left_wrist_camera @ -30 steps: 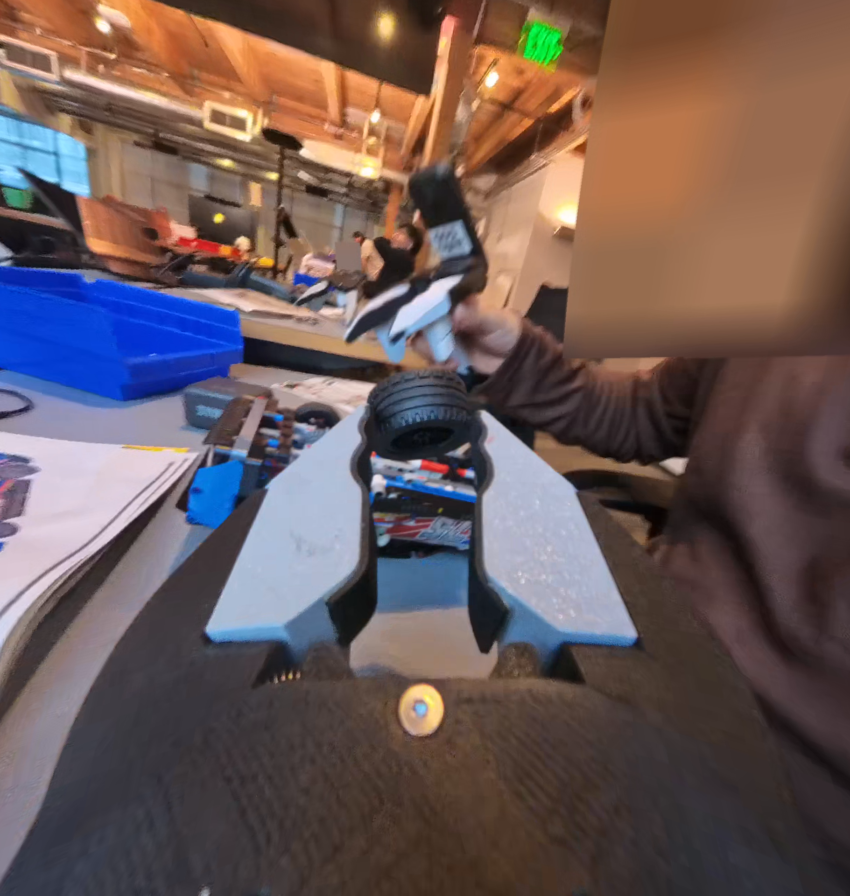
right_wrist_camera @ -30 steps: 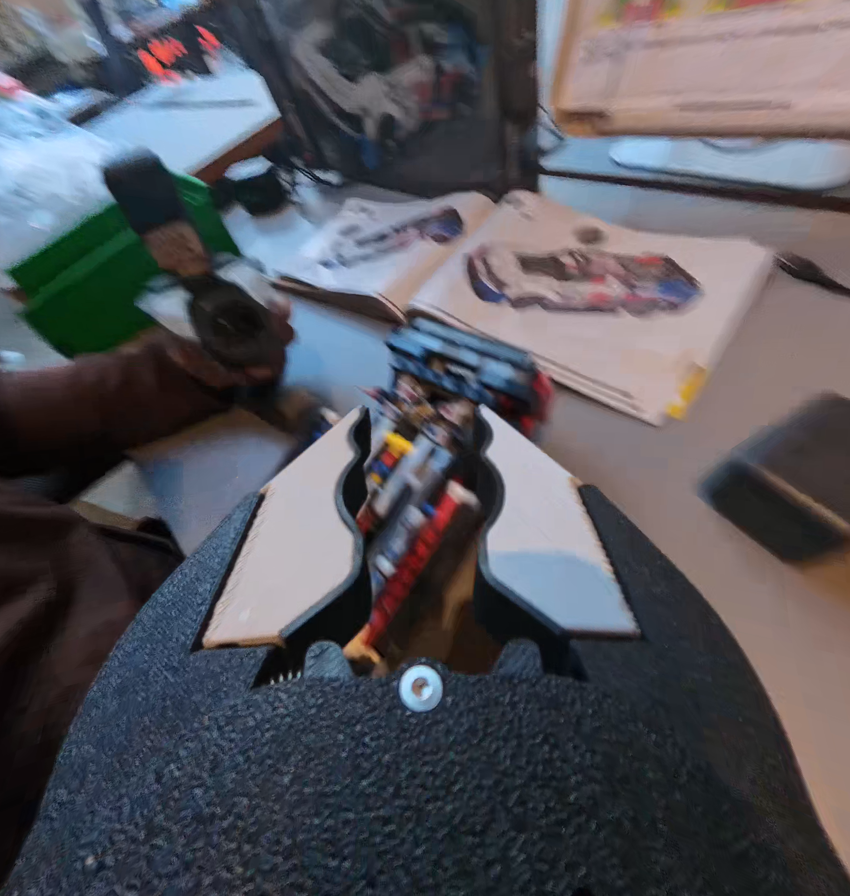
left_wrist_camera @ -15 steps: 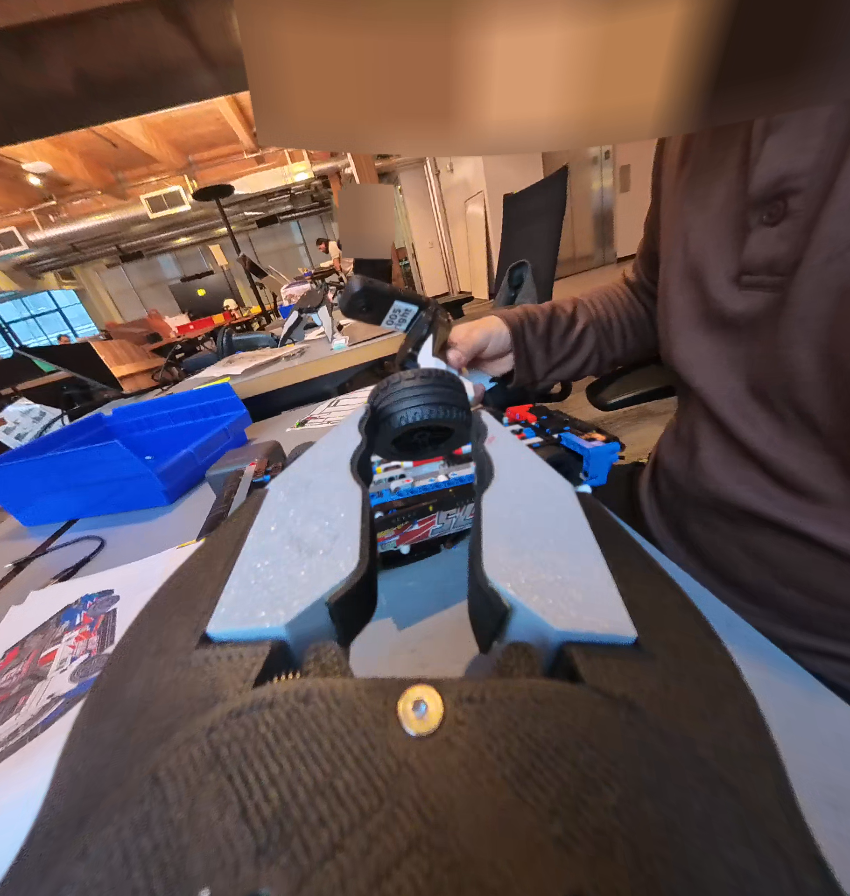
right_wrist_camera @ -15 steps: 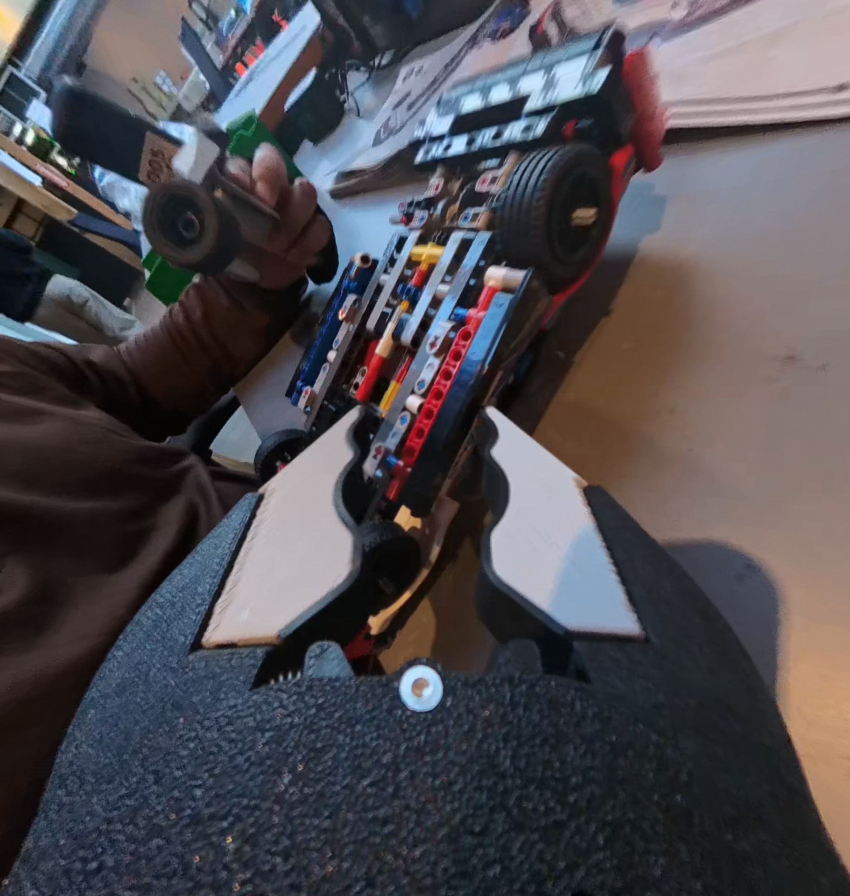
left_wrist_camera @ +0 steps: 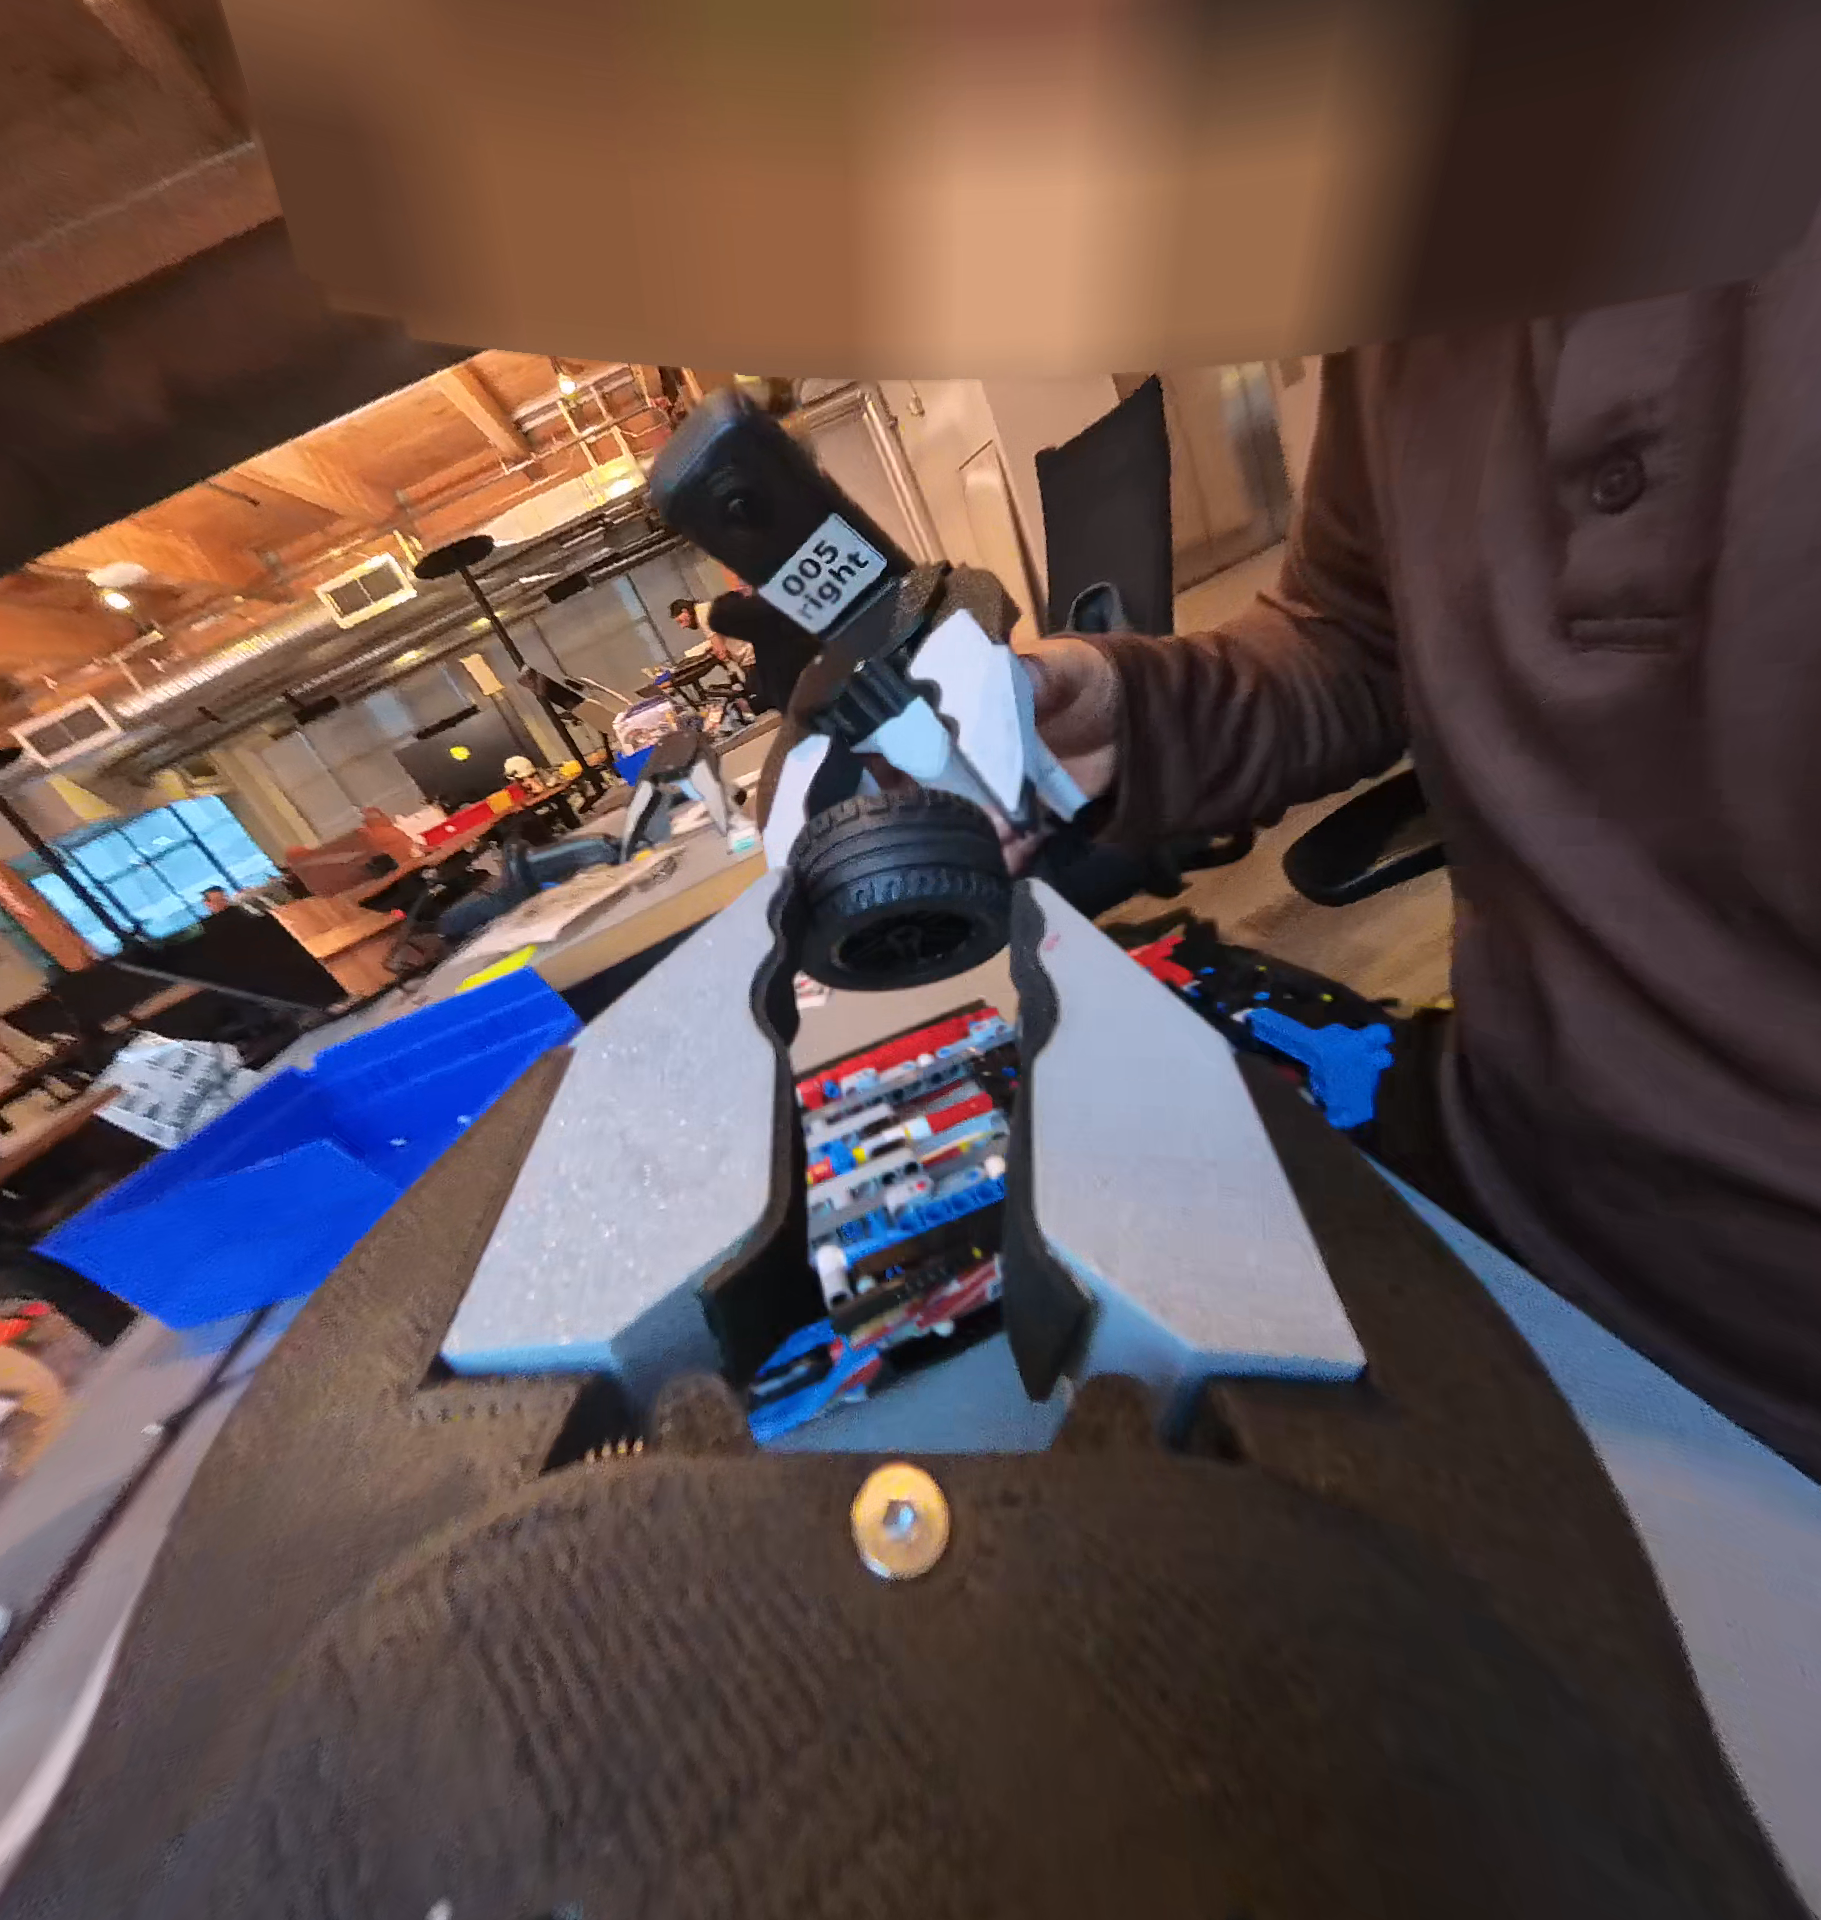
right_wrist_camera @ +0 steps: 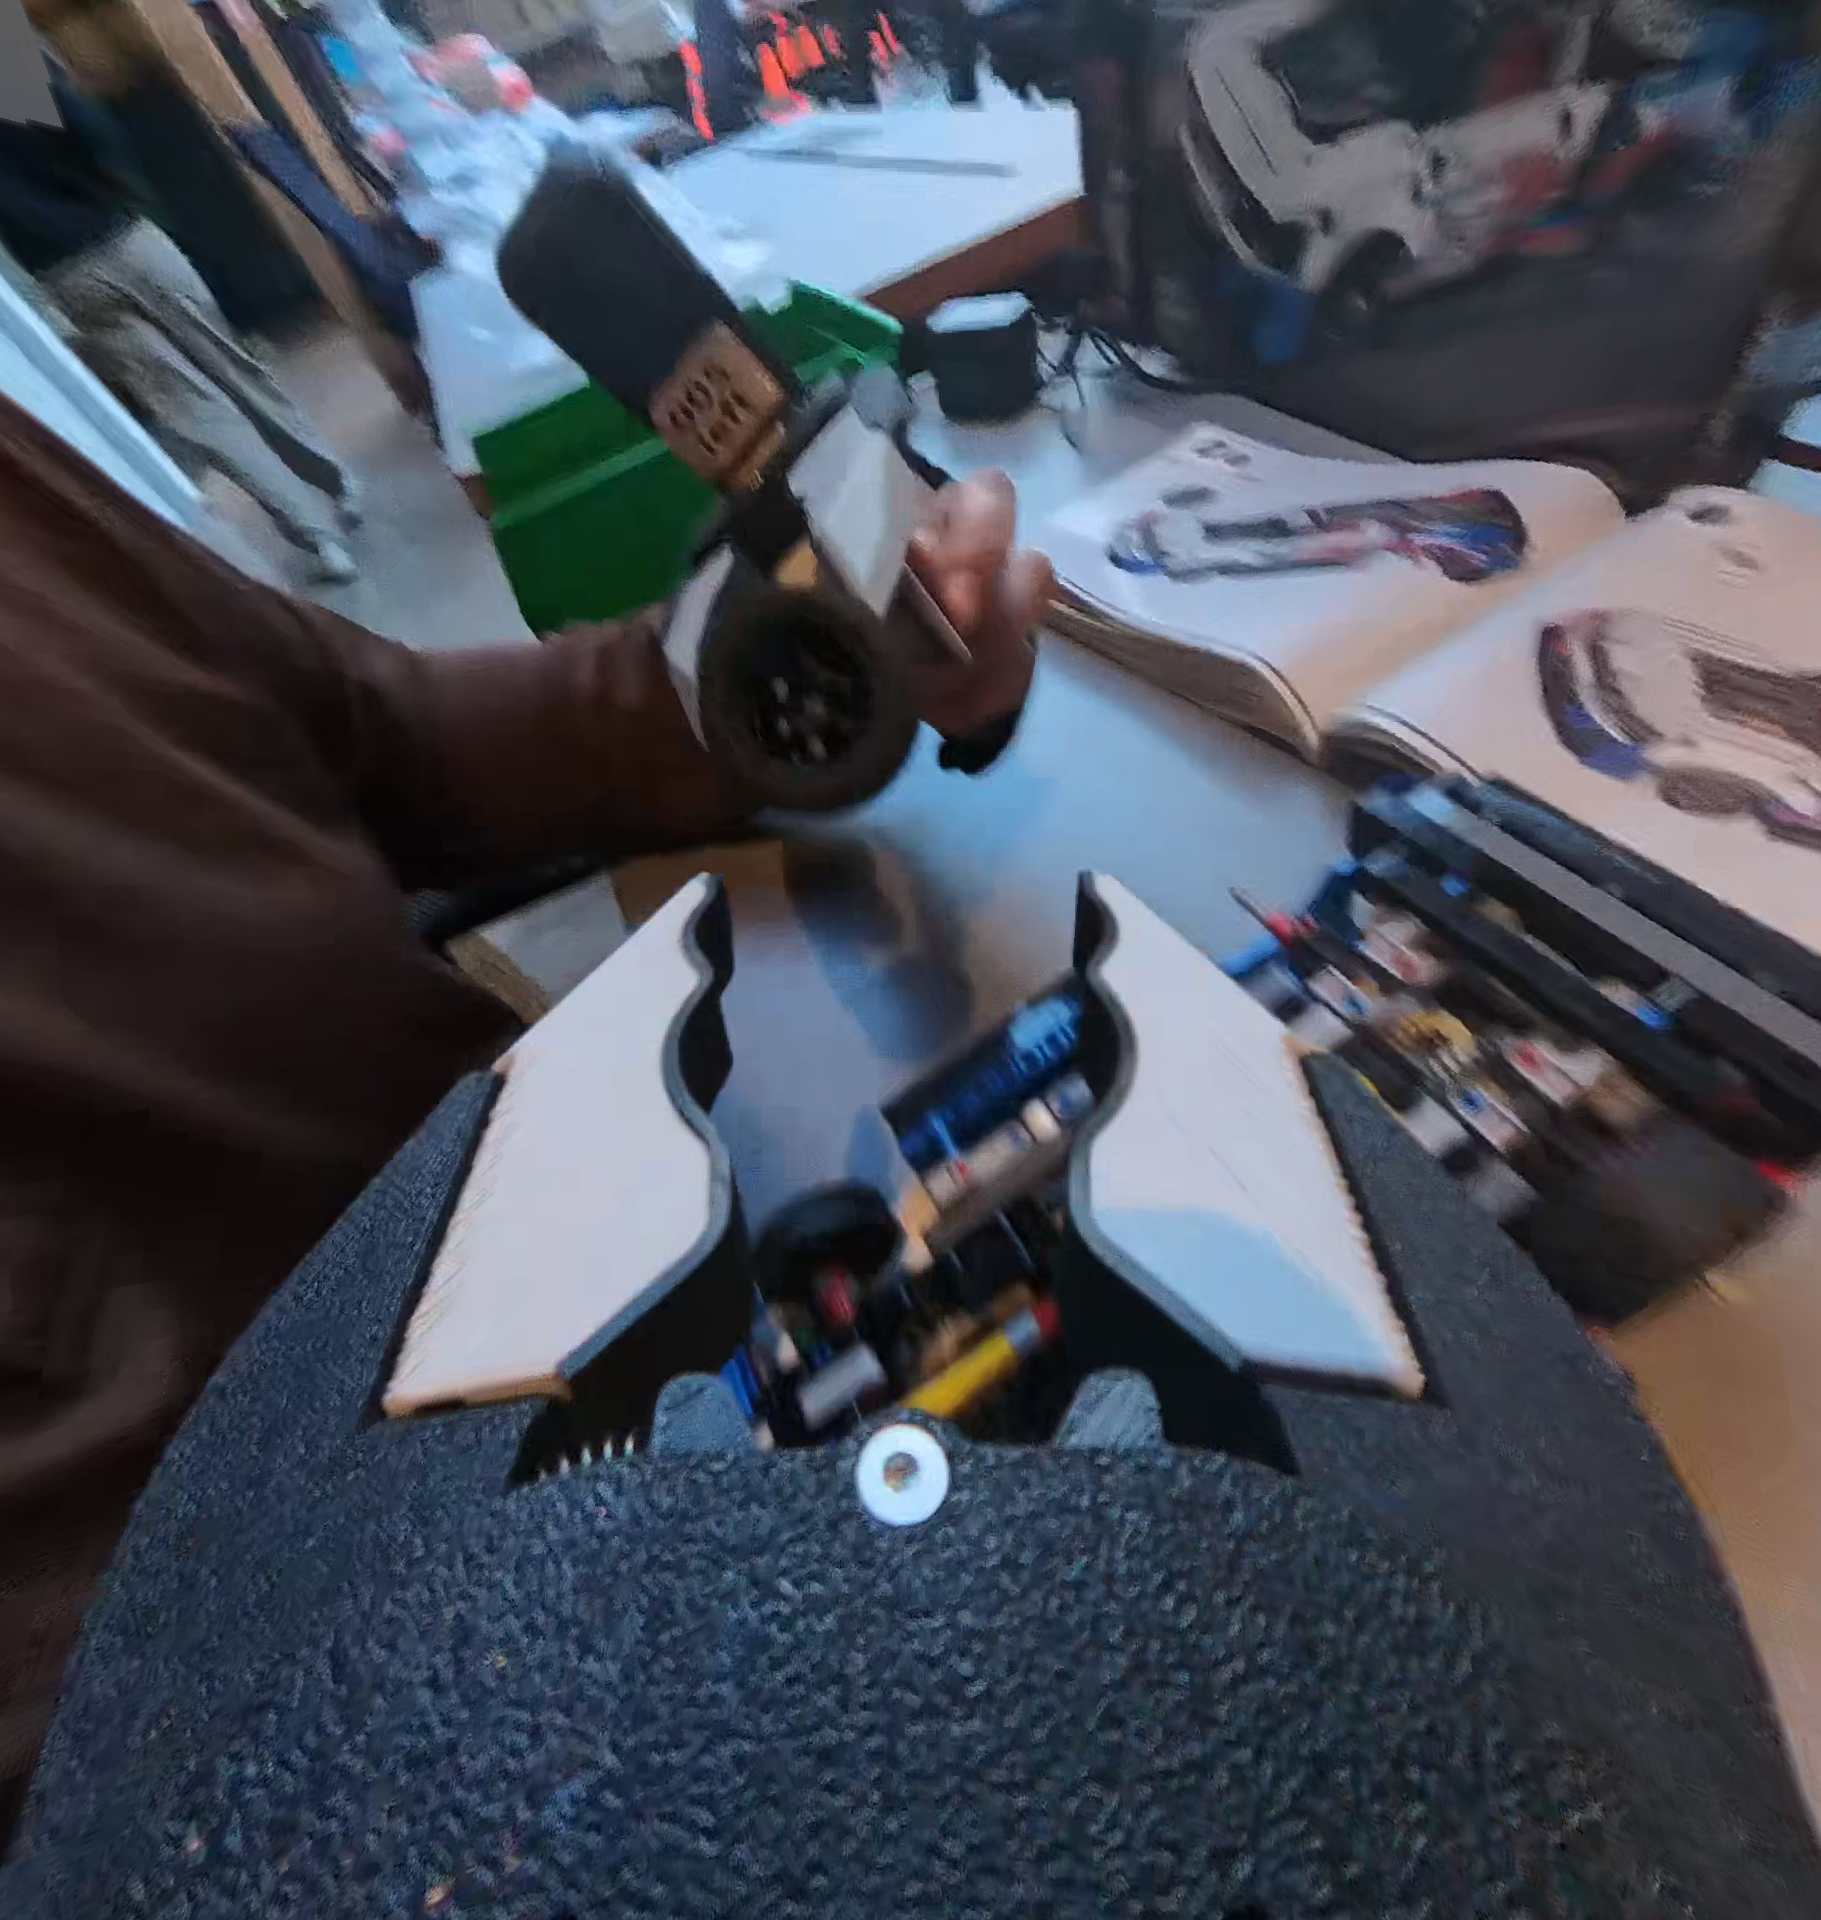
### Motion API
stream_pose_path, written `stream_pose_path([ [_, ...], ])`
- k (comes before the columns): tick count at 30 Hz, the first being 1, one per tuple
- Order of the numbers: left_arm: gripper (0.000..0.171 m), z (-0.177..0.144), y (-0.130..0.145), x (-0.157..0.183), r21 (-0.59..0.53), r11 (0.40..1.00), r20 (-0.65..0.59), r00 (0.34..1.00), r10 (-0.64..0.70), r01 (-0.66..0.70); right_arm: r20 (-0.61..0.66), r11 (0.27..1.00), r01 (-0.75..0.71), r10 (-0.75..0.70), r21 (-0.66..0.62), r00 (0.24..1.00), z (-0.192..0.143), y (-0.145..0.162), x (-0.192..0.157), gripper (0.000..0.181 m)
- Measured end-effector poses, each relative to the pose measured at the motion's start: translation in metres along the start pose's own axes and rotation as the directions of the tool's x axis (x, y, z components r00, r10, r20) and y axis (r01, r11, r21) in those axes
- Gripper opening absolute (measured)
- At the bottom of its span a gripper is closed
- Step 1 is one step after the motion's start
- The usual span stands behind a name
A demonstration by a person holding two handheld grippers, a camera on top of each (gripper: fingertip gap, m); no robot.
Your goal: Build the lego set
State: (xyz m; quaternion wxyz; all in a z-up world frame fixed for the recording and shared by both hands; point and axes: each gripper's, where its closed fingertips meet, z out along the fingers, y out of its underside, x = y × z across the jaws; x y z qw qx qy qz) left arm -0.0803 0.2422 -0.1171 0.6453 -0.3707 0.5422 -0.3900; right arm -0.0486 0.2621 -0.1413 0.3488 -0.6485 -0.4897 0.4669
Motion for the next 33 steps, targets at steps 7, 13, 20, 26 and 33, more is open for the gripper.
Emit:
stream_pose_path([
  [7, 0.037, 0.012, -0.011, -0.001, -0.047, 0.988, 0.071, 0.987, 0.148, -0.145, 0.092, 0.997, 0.007, -0.014, 0.082, 0.996, 0.024, -0.019, -0.025, 0.039],
  [13, 0.037, 0.010, -0.010, -0.002, -0.078, 0.979, 0.108, 0.975, 0.196, -0.188, 0.100, 0.992, -0.022, 0.010, 0.123, 0.995, 0.024, -0.024, -0.027, 0.046],
  [20, 0.040, 0.013, -0.008, -0.001, -0.114, 0.977, 0.135, 0.972, 0.195, -0.180, 0.058, 0.991, 0.011, -0.019, 0.136, 0.998, 0.024, -0.028, -0.024, 0.042],
  [26, 0.044, 0.000, -0.007, 0.003, -0.095, 0.995, 0.061, 0.998, -0.035, 0.041, -0.059, 0.966, 0.255, -0.253, 0.037, 0.966, 0.027, -0.016, -0.017, 0.041],
  [33, 0.049, -0.006, 0.003, 0.003, -0.108, 0.969, -0.071, 0.971, -0.229, 0.221, -0.067, 0.926, 0.377, -0.378, -0.016, 0.924, 0.030, -0.010, -0.017, 0.041],
])
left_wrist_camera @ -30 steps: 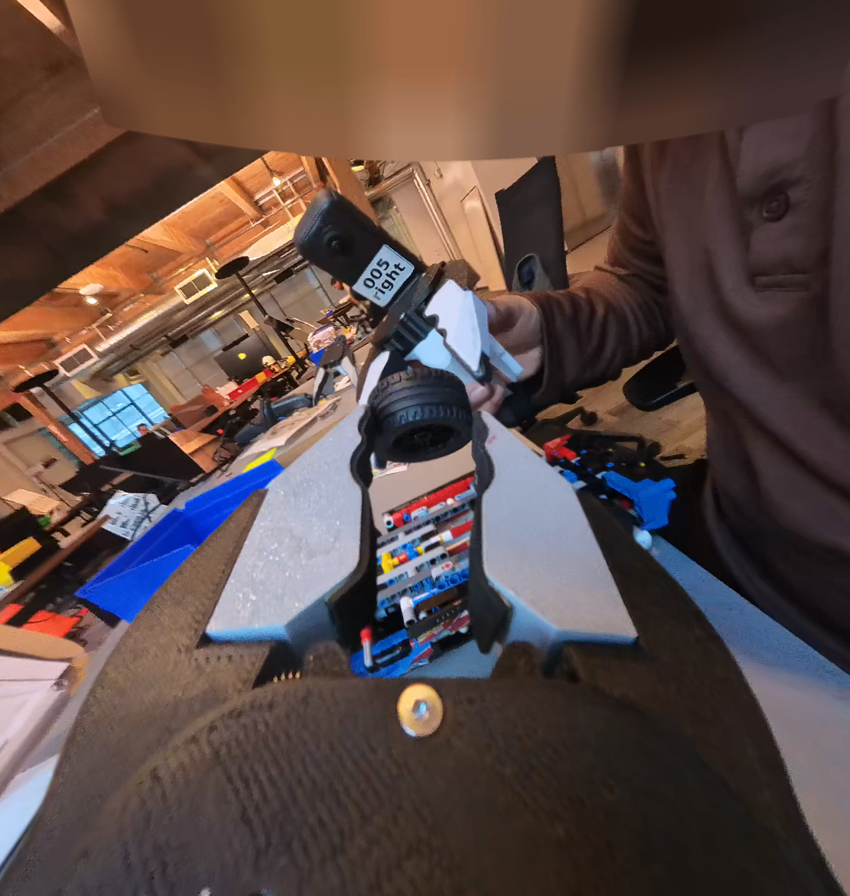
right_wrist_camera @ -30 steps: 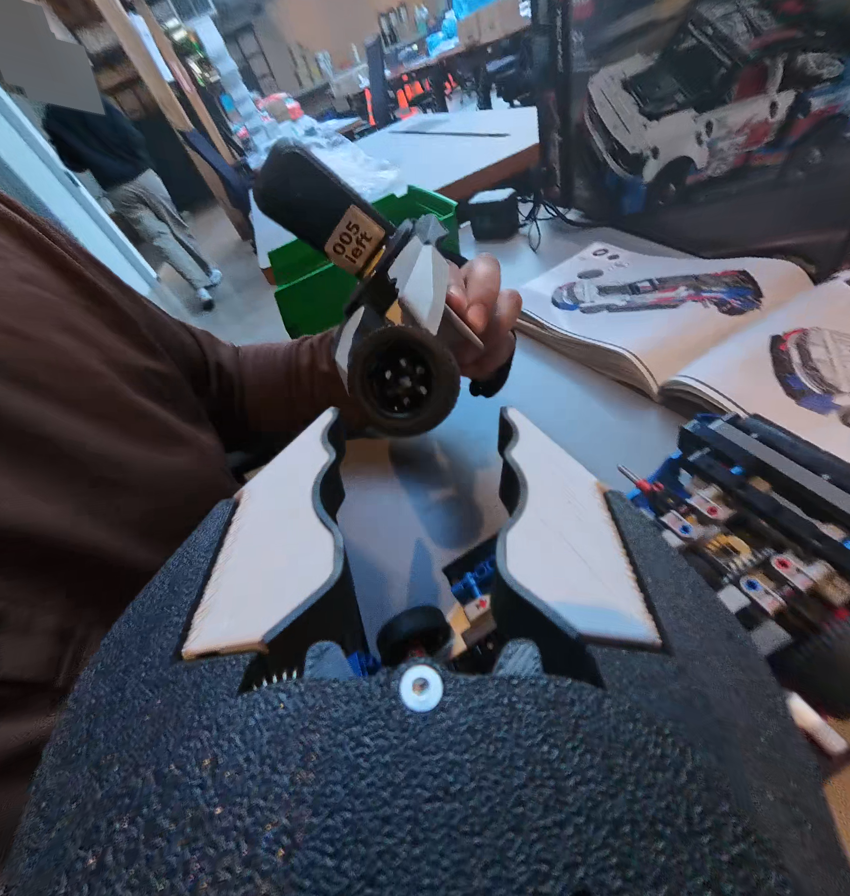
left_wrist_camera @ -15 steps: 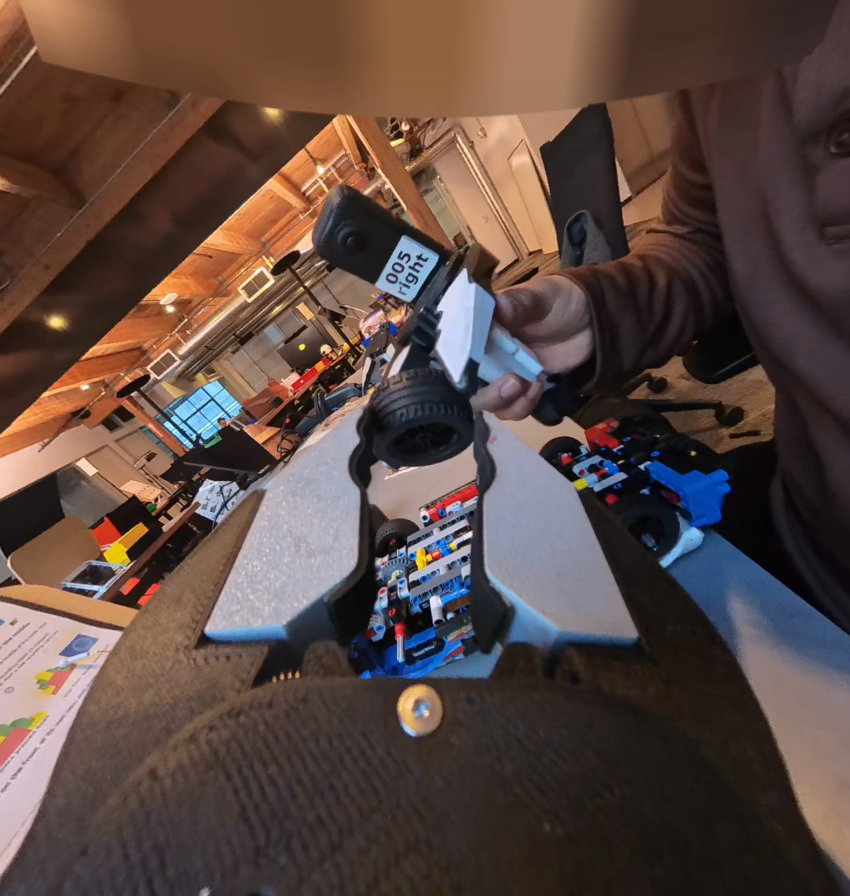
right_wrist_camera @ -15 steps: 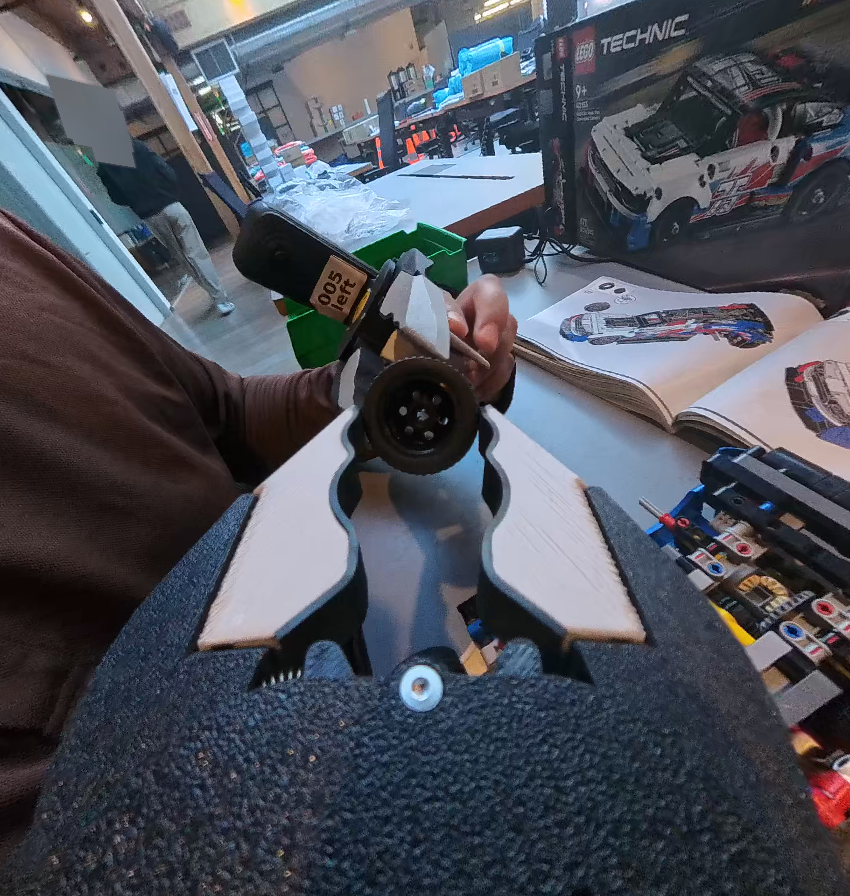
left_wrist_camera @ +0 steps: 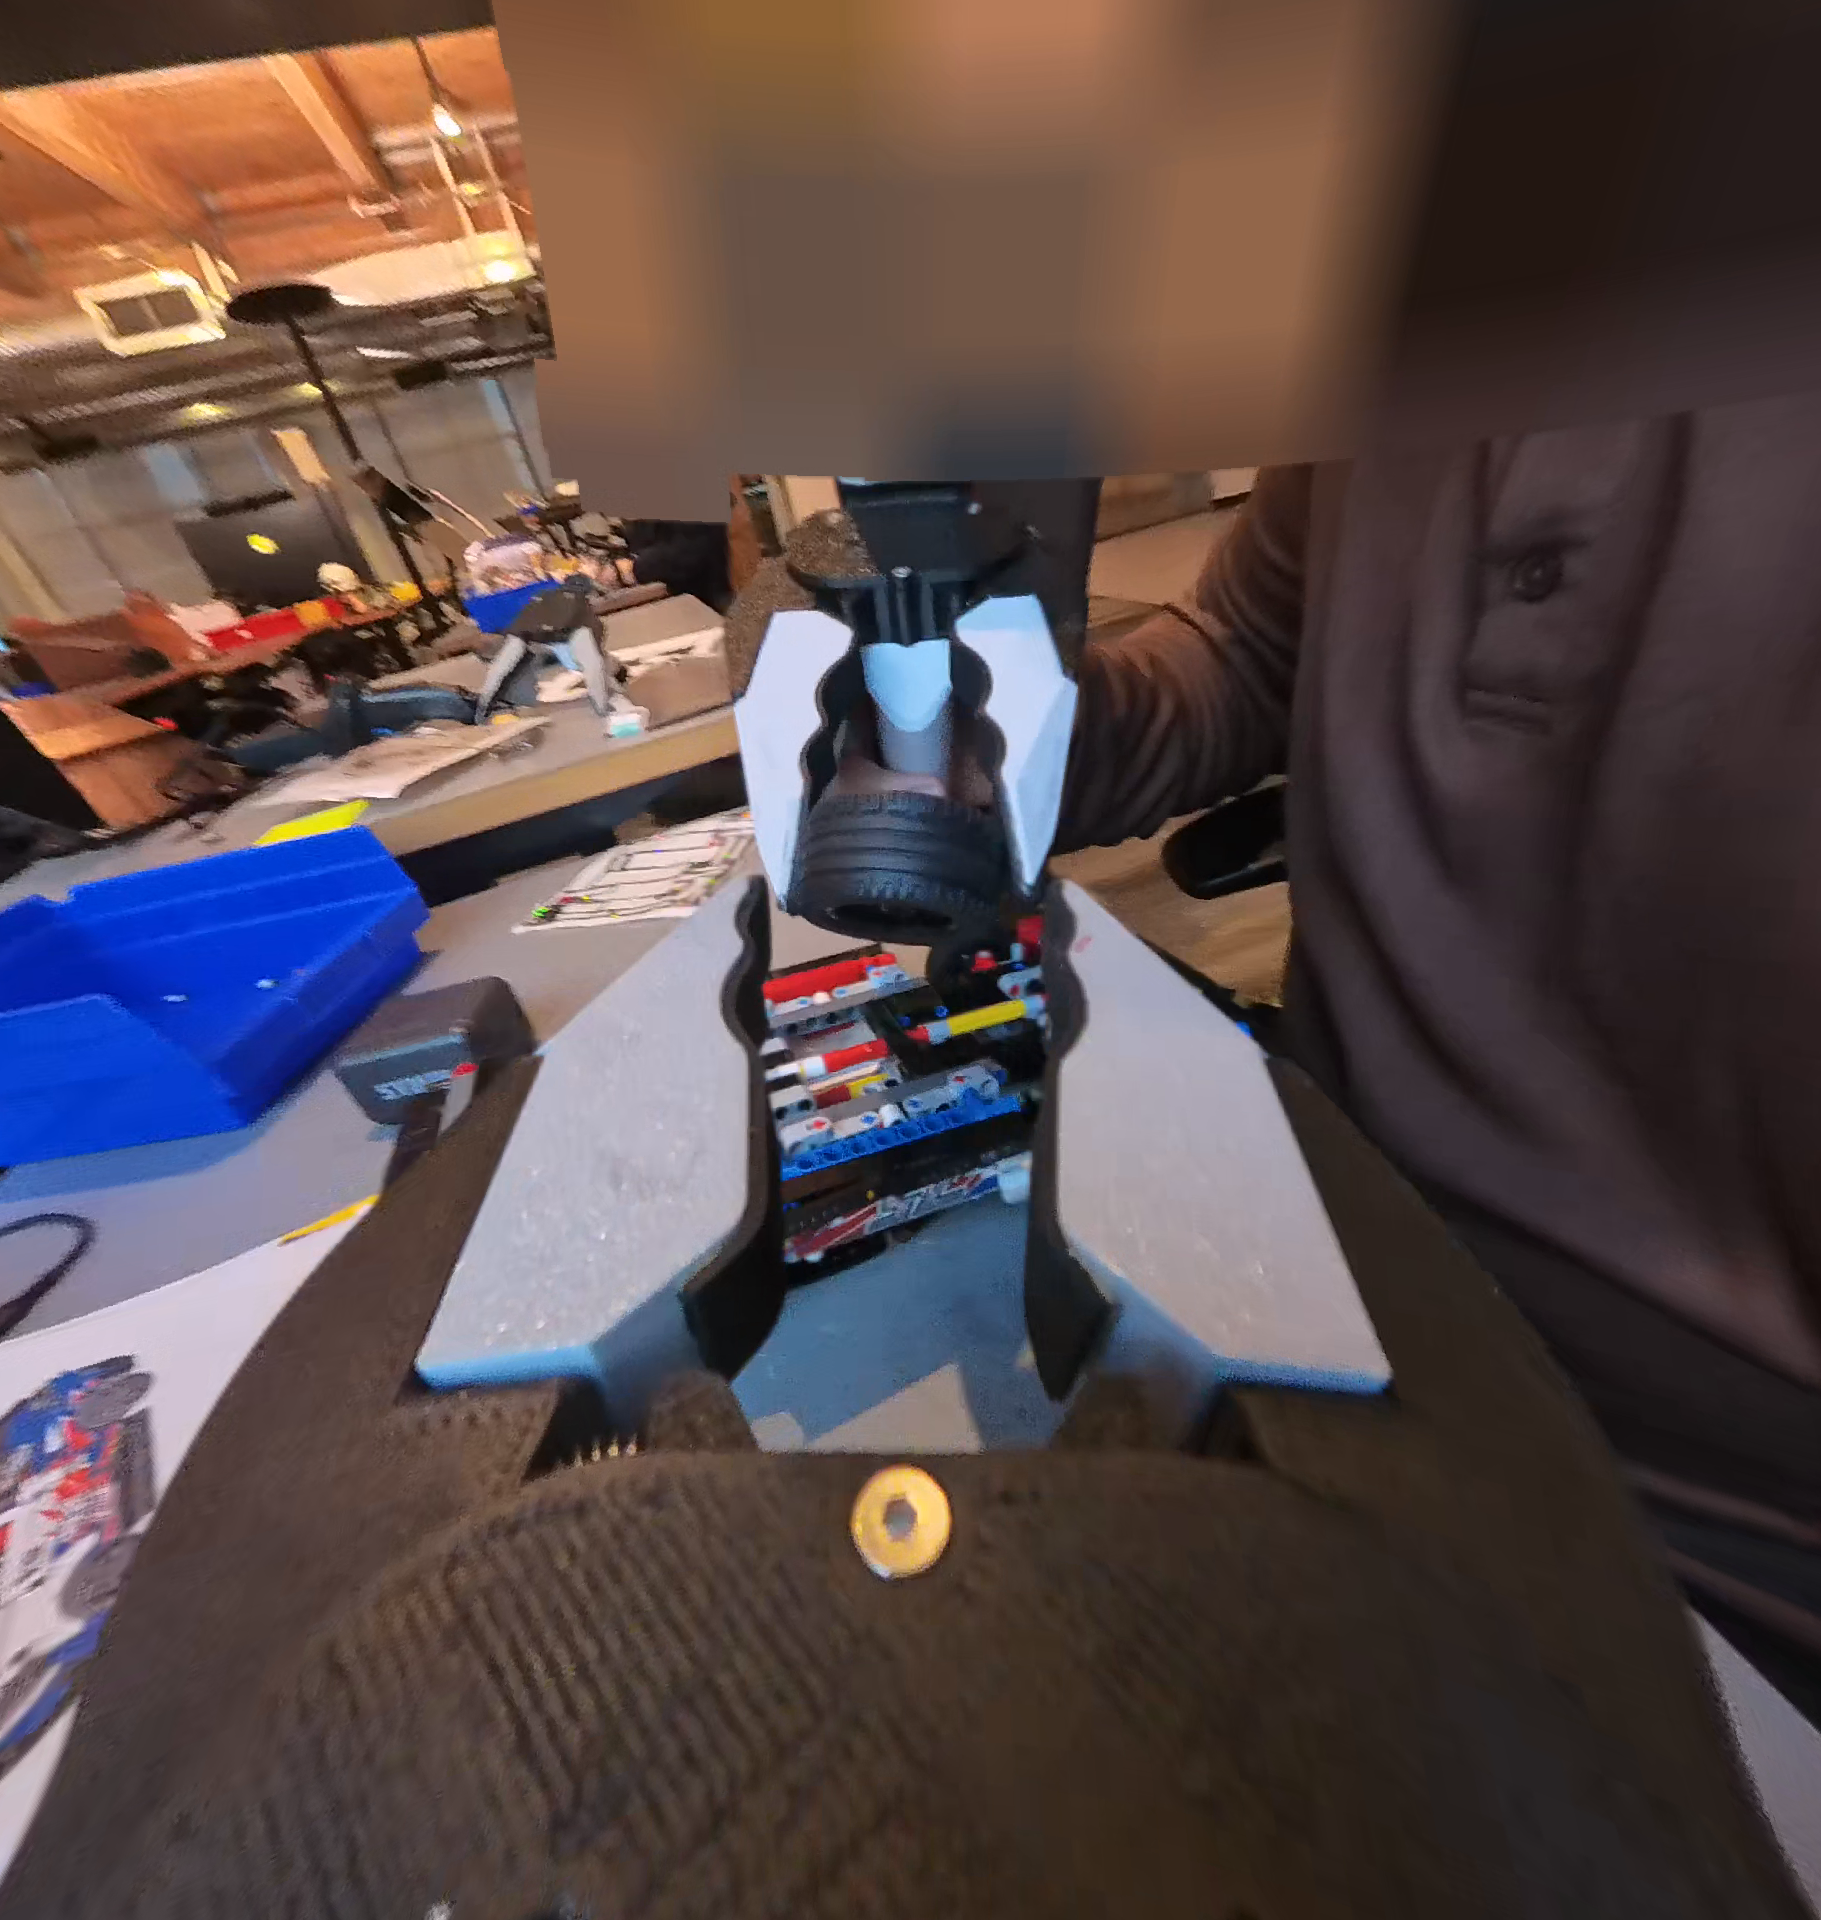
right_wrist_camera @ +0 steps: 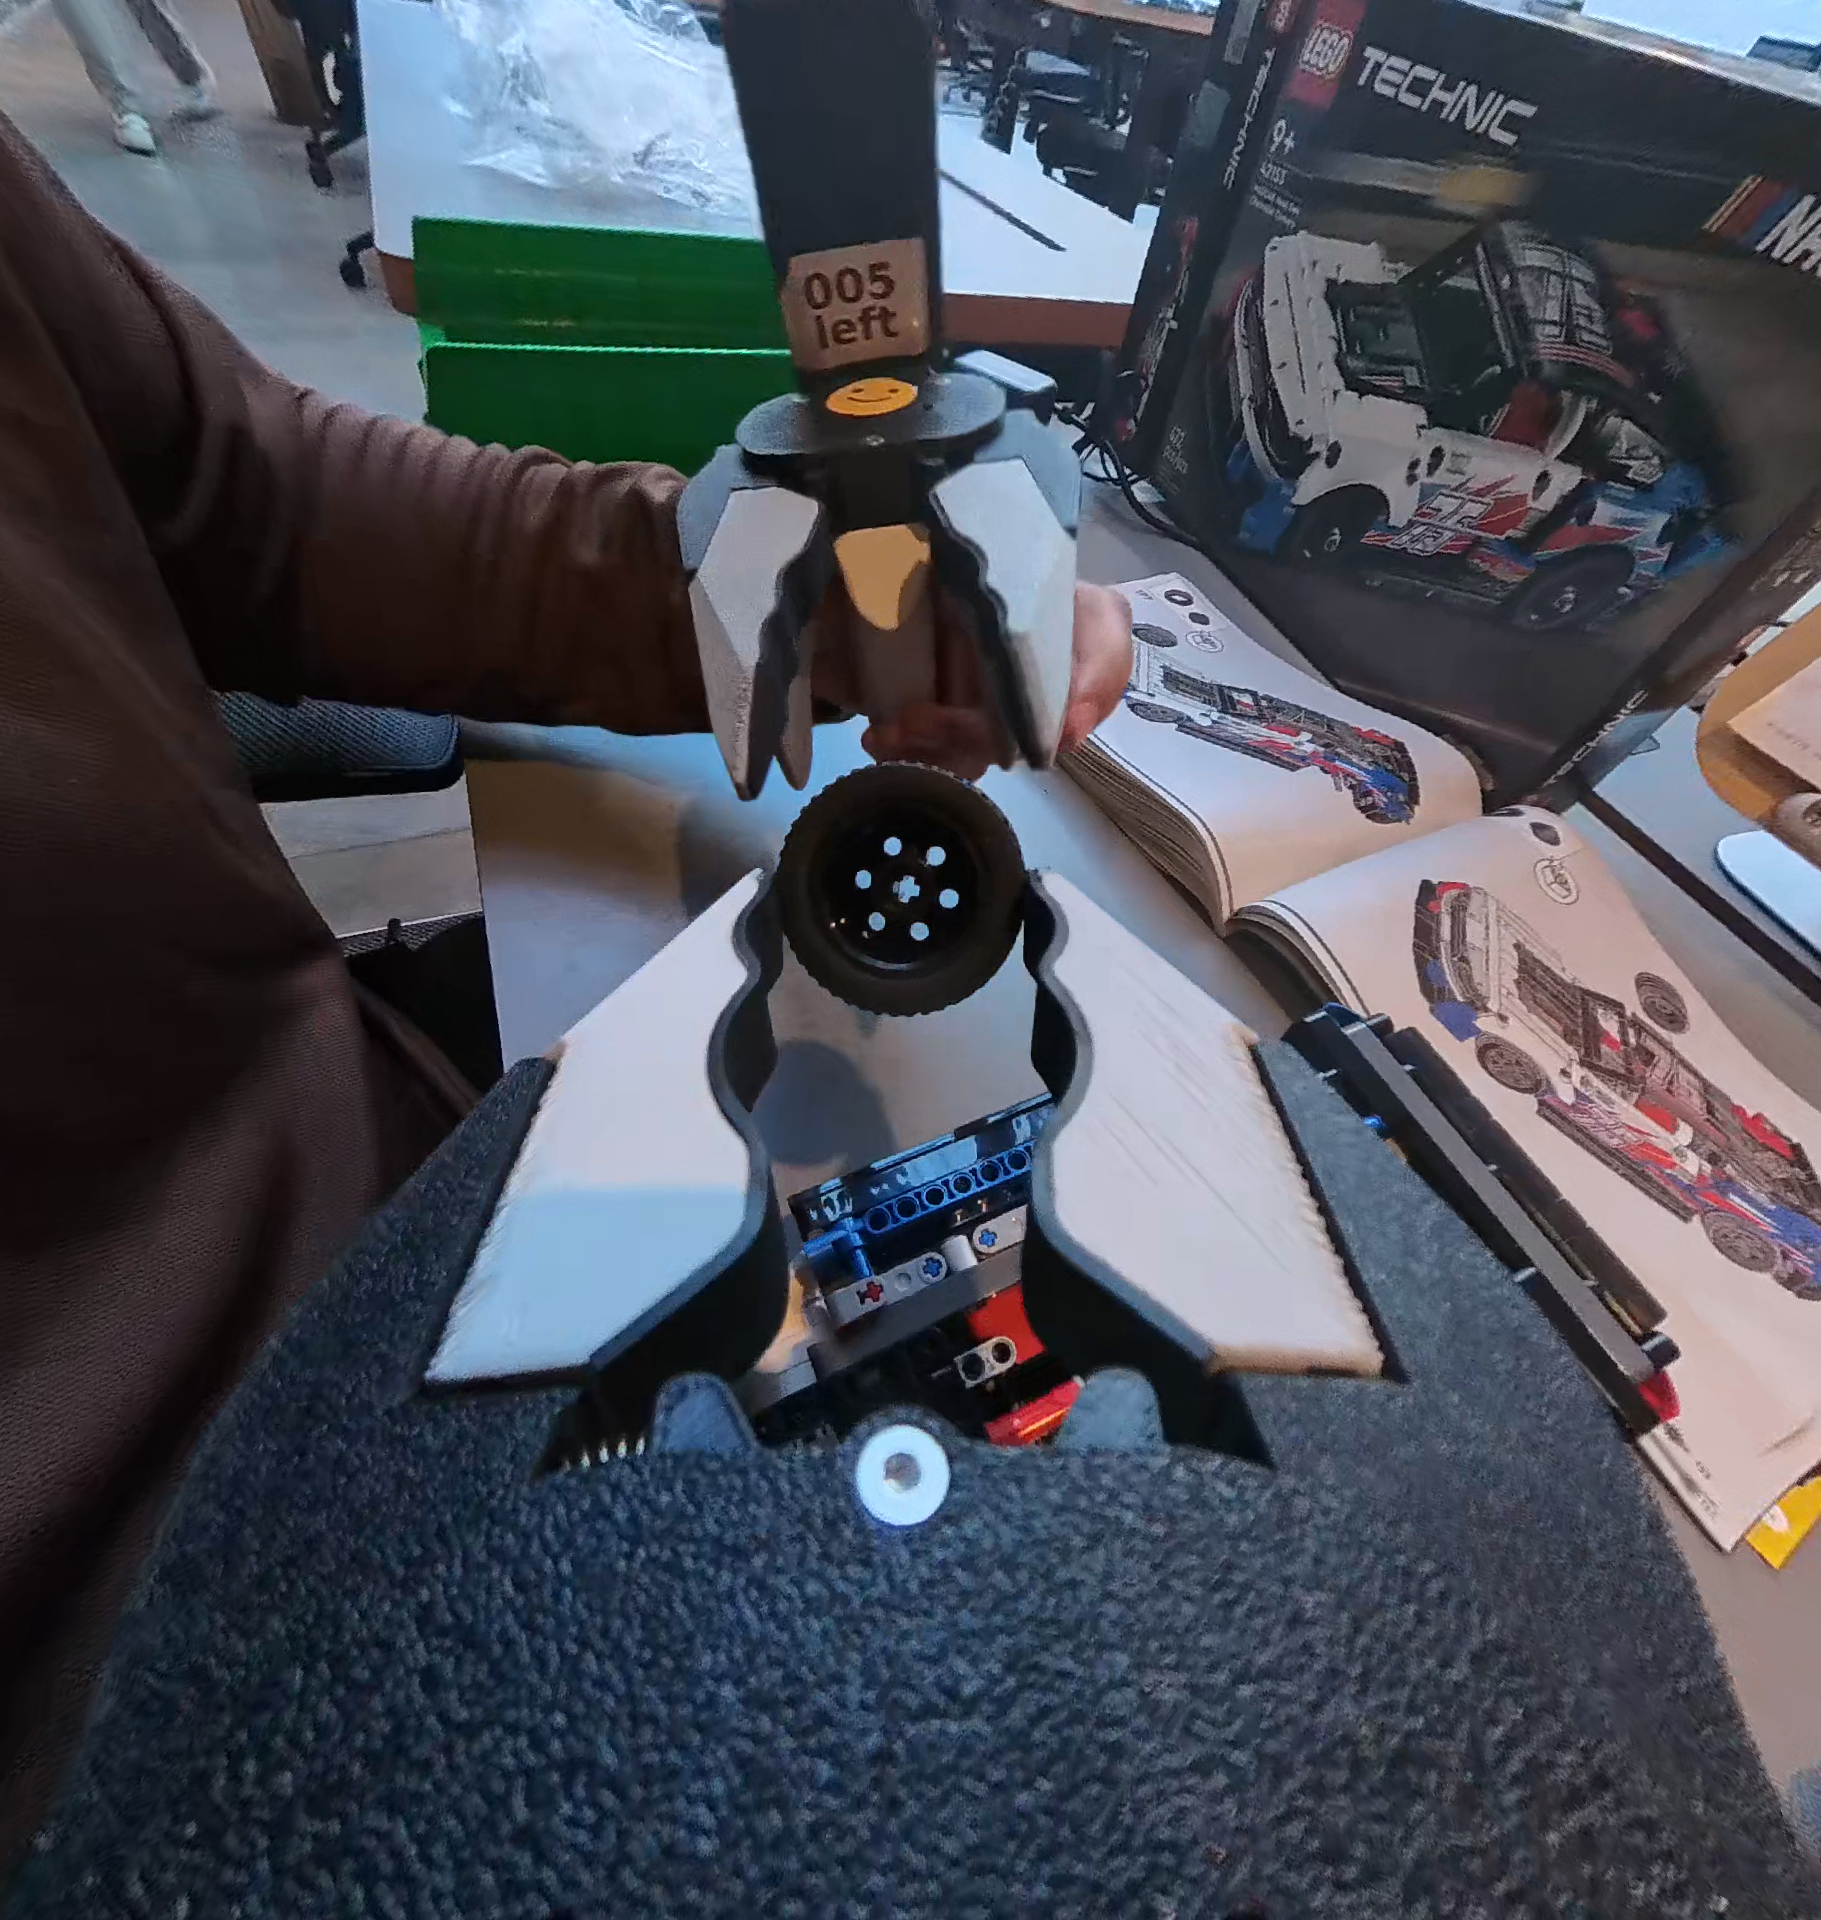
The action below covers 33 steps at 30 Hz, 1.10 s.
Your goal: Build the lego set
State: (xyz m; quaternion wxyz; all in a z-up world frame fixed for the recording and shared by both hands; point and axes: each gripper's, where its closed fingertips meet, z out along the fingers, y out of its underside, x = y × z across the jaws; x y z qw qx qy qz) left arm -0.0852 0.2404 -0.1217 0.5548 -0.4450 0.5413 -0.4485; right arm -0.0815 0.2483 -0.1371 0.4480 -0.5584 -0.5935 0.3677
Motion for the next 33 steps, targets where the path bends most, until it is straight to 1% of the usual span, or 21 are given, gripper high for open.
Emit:
stream_pose_path([
  [6, 0.050, 0.011, 0.005, -0.001, 0.017, 0.995, -0.084, 0.992, -0.098, 0.100, 0.013, 0.999, 0.042, -0.043, 0.019, 0.999, -0.002, -0.001, -0.002, 0.041],
  [9, 0.050, 0.015, 0.006, 0.000, 0.042, 0.987, -0.125, 0.981, -0.148, 0.154, 0.035, 0.996, 0.071, -0.073, 0.056, 0.997, -0.003, -0.004, -0.007, 0.041],
  [12, 0.053, 0.016, -0.001, 0.004, 0.088, 0.959, -0.205, 0.947, -0.247, 0.269, 0.042, 0.992, 0.099, -0.102, 0.073, 0.994, -0.003, -0.003, -0.007, 0.041],
  [15, 0.052, 0.019, -0.004, 0.003, 0.102, 0.928, -0.238, 0.914, -0.328, 0.359, 0.048, 0.988, 0.129, -0.134, 0.090, 0.990, -0.004, -0.001, -0.009, 0.041],
  [18, 0.051, 0.023, 0.005, 0.001, 0.046, 0.914, -0.213, 0.898, -0.385, 0.403, 0.018, 0.983, 0.167, -0.169, 0.077, 0.985, -0.003, 0.001, -0.007, 0.041],
  [20, 0.048, 0.024, 0.007, 0.001, 0.035, 0.919, -0.193, 0.905, -0.379, 0.393, 0.008, 0.980, 0.189, -0.189, 0.068, 0.982, -0.002, 0.004, -0.006, 0.041],
  [22, 0.050, 0.024, 0.010, -0.001, 0.035, 0.942, -0.141, 0.935, -0.326, 0.334, -0.003, 0.981, 0.180, -0.180, 0.066, 0.984, -0.001, 0.005, -0.004, 0.041],
  [24, 0.049, 0.026, 0.014, -0.003, 0.024, 0.966, -0.075, 0.964, -0.256, 0.258, 0.003, 0.990, 0.119, -0.119, 0.080, 0.993, 0.000, 0.005, -0.003, 0.041],
  [25, 0.049, 0.025, 0.013, -0.003, 0.032, 0.972, -0.053, 0.971, -0.231, 0.233, 0.016, 0.993, 0.085, -0.087, 0.085, 0.996, 0.001, 0.005, -0.003, 0.041],
  [27, 0.048, 0.022, 0.012, -0.007, 0.057, 0.977, 0.010, 0.979, -0.206, 0.205, -0.004, 0.994, 0.060, -0.060, 0.096, 0.998, 0.000, 0.004, 0.000, 0.041],
  [29, 0.042, 0.017, 0.008, -0.005, 0.104, 0.967, 0.005, 0.972, -0.234, 0.232, -0.017, 0.989, 0.099, -0.097, 0.111, 0.995, -0.002, 0.003, 0.000, 0.041],
  [31, 0.043, 0.016, 0.005, -0.003, 0.142, 0.937, -0.037, 0.947, -0.319, 0.321, -0.033, 0.985, 0.138, -0.135, 0.106, 0.990, -0.002, 0.002, -0.002, 0.041],
  [33, 0.040, 0.014, 0.005, -0.003, 0.159, 0.925, -0.048, 0.938, -0.343, 0.346, -0.037, 0.981, 0.167, -0.165, 0.094, 0.986, 0.001, 0.003, -0.003, 0.041],
])
